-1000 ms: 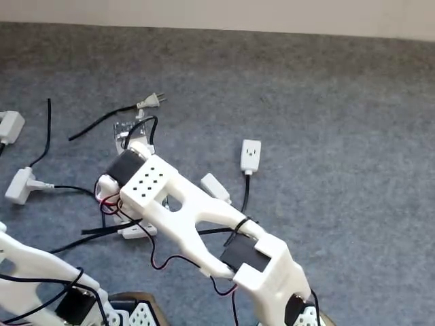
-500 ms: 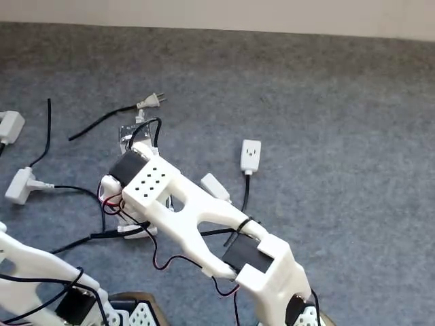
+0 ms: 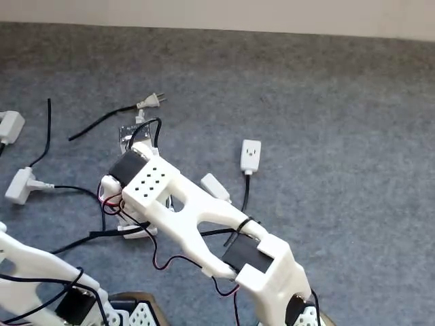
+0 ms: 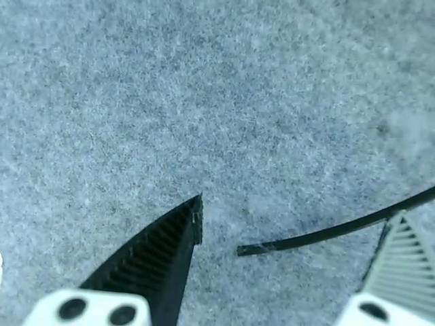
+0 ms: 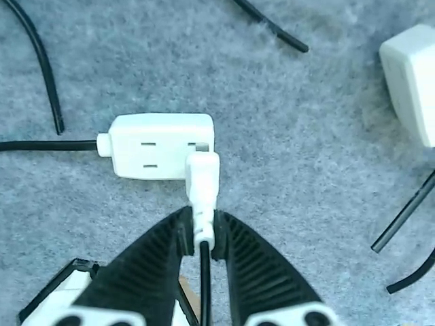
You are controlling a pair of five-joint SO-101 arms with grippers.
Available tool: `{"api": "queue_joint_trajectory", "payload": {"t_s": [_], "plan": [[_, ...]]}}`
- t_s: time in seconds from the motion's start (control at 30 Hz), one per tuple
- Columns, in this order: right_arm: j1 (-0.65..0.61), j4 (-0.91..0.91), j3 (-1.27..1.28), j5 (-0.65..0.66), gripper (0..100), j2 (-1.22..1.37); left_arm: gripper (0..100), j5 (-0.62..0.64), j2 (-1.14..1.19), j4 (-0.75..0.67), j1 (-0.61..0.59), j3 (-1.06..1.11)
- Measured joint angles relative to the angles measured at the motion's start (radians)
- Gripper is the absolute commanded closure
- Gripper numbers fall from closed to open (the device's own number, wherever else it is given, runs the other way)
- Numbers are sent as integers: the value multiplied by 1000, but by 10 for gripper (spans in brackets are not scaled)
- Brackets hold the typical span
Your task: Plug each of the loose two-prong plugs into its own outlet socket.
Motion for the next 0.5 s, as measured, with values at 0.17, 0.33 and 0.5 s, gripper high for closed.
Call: {"api": "queue_joint_trajectory", "payload": {"t_s": [0.17, 0.33, 0.5], "plan": [[0, 0, 0, 0, 994, 0, 604, 0, 0, 0, 0, 0], [-2, 0, 0, 0, 994, 0, 604, 0, 0, 0, 0, 0], [-29, 3, 2, 0, 994, 2, 604, 0, 0, 0, 0, 0]]}}
